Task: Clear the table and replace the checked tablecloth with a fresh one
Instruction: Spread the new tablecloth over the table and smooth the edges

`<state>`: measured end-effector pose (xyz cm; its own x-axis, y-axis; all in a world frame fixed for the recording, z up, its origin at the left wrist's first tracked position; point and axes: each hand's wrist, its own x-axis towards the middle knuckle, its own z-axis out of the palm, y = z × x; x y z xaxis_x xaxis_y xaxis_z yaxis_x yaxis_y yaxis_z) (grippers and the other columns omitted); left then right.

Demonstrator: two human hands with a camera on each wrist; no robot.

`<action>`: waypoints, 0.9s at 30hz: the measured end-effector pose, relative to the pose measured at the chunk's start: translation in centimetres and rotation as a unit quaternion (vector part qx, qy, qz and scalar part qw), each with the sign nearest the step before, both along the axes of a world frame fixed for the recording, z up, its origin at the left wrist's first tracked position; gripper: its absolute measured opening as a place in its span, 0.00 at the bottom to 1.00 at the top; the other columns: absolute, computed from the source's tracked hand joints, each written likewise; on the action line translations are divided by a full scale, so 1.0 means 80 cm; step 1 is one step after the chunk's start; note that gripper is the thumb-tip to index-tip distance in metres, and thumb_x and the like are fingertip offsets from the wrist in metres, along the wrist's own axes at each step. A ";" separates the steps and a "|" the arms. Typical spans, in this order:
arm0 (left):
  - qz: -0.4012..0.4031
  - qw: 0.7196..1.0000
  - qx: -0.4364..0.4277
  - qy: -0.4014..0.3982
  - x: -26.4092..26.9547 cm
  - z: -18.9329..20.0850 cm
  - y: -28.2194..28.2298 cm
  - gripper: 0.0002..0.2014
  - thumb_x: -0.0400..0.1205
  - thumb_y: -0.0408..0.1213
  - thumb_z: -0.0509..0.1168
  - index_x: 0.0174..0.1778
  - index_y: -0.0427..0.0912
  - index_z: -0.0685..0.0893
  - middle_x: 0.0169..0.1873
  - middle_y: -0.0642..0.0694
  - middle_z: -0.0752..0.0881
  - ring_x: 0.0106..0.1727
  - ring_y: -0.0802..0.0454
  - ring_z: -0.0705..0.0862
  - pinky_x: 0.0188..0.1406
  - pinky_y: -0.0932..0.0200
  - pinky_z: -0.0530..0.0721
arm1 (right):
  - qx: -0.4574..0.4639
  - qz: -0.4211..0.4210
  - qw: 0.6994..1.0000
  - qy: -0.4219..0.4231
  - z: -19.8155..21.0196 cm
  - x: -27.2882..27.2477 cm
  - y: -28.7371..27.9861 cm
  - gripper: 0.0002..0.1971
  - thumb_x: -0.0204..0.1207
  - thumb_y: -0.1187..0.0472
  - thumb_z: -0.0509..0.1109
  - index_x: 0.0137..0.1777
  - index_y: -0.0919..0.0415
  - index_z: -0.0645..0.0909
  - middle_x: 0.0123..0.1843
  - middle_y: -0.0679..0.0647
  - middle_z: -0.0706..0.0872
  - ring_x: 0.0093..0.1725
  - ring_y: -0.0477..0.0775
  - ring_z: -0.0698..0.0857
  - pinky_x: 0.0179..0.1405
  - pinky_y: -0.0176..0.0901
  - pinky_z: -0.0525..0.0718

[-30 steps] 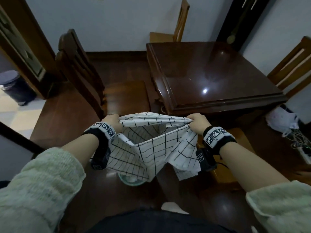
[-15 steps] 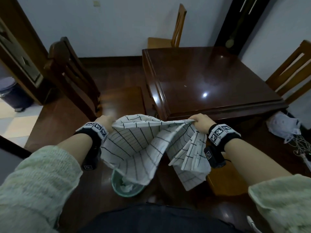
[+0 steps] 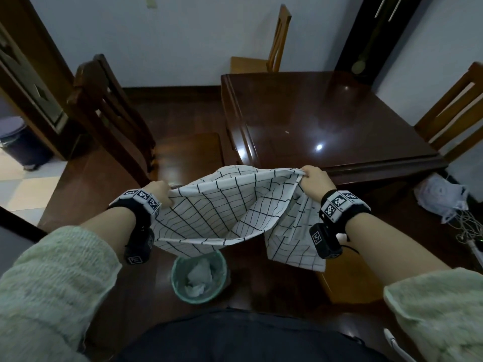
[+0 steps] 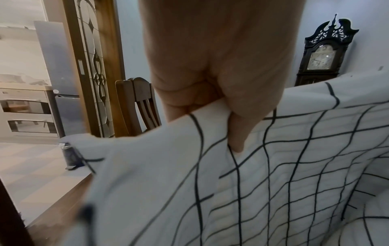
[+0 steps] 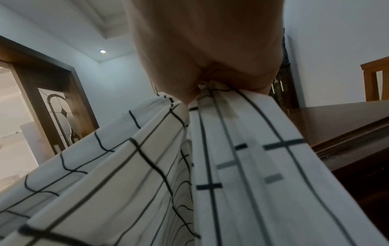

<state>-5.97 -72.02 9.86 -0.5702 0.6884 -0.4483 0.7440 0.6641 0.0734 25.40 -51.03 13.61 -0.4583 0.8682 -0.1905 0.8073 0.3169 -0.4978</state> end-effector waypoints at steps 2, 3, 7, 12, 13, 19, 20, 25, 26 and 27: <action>-0.022 1.000 -0.001 -0.010 0.003 0.002 -0.004 0.11 0.81 0.40 0.67 0.38 0.37 0.81 0.30 0.46 0.79 0.35 0.48 0.80 0.23 0.62 0.73 | 0.001 -0.020 1.000 0.006 -0.001 0.000 -0.002 0.11 0.76 0.66 0.57 0.38 0.53 0.76 0.40 0.57 0.84 0.43 0.62 0.83 0.38 0.48 0.80; -0.035 0.999 -0.004 -0.017 0.004 0.003 -0.006 0.11 0.81 0.41 0.67 0.38 0.37 0.81 0.30 0.46 0.79 0.36 0.48 0.80 0.24 0.62 0.72 | 0.000 -0.031 0.999 0.008 -0.003 0.001 -0.003 0.10 0.76 0.67 0.57 0.40 0.55 0.78 0.40 0.58 0.84 0.43 0.64 0.84 0.40 0.49 0.81; -0.062 0.997 0.006 -0.050 0.005 0.001 -0.015 0.07 0.80 0.41 0.67 0.44 0.40 0.84 0.37 0.46 0.83 0.40 0.50 0.82 0.30 0.62 0.76 | 0.002 -0.069 0.997 0.018 -0.007 0.003 -0.007 0.09 0.78 0.65 0.56 0.48 0.60 0.79 0.47 0.61 0.83 0.52 0.67 0.81 0.46 0.48 0.77; -0.075 0.996 -0.029 -0.037 0.004 -0.011 -0.042 0.06 0.81 0.36 0.63 0.51 0.46 0.85 0.46 0.47 0.85 0.49 0.48 0.84 0.45 0.57 0.80 | 0.042 -0.103 0.992 0.063 0.007 -0.001 0.001 0.11 0.78 0.63 0.56 0.51 0.58 0.80 0.56 0.67 0.85 0.58 0.70 0.81 0.54 0.50 0.77; -0.073 0.996 -0.046 -0.030 0.000 -0.016 -0.049 0.06 0.81 0.35 0.64 0.50 0.46 0.84 0.46 0.48 0.85 0.49 0.48 0.84 0.46 0.57 0.81 | 0.045 -0.115 0.990 0.073 0.011 -0.002 0.003 0.13 0.77 0.64 0.56 0.54 0.59 0.81 0.58 0.68 0.85 0.59 0.70 0.81 0.57 0.51 0.78; 0.014 0.997 -0.040 -0.062 -0.018 -0.035 -0.086 0.10 0.78 0.31 0.64 0.52 0.38 0.88 0.52 0.40 0.89 0.53 0.42 0.87 0.46 0.57 0.82 | 0.028 -0.137 0.986 0.089 0.024 -0.006 -0.003 0.15 0.77 0.66 0.56 0.55 0.60 0.82 0.55 0.64 0.85 0.57 0.66 0.82 0.52 0.46 0.77; 0.018 0.997 -0.029 -0.071 -0.015 -0.035 -0.083 0.11 0.79 0.32 0.64 0.55 0.37 0.87 0.53 0.39 0.88 0.55 0.42 0.86 0.46 0.58 0.80 | 0.025 -0.117 0.989 0.086 0.026 -0.011 -0.009 0.13 0.77 0.65 0.56 0.51 0.59 0.82 0.51 0.62 0.85 0.53 0.65 0.83 0.48 0.44 0.76; -0.026 0.984 0.049 -0.167 0.028 -0.032 -0.038 0.25 0.79 0.46 0.71 0.71 0.45 0.75 0.65 0.44 0.81 0.64 0.48 0.80 0.60 0.60 0.76 | 0.023 -0.008 0.999 0.046 0.031 -0.041 -0.041 0.12 0.74 0.58 0.59 0.46 0.53 0.86 0.47 0.55 0.89 0.50 0.57 0.85 0.56 0.48 0.84; -0.044 0.980 0.054 -0.187 0.044 -0.029 -0.029 0.31 0.78 0.50 0.71 0.75 0.47 0.71 0.68 0.45 0.78 0.67 0.49 0.78 0.65 0.59 0.75 | 0.018 0.013 0.999 0.038 0.032 -0.045 -0.046 0.11 0.74 0.57 0.61 0.44 0.52 0.86 0.47 0.54 0.89 0.51 0.57 0.85 0.57 0.49 0.84; -0.061 0.974 0.064 -0.210 0.061 -0.027 -0.021 0.37 0.76 0.54 0.72 0.79 0.48 0.65 0.72 0.45 0.75 0.71 0.49 0.75 0.69 0.56 0.73 | 0.008 0.034 0.999 0.035 0.034 -0.047 -0.051 0.09 0.73 0.57 0.62 0.42 0.52 0.86 0.47 0.53 0.89 0.50 0.56 0.85 0.56 0.48 0.85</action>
<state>-1.11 -73.66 7.73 -0.2650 0.8054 -0.5302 0.7031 0.5377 0.4654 21.61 -55.12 16.32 -0.5275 0.8376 -0.1420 0.7472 0.3778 -0.5468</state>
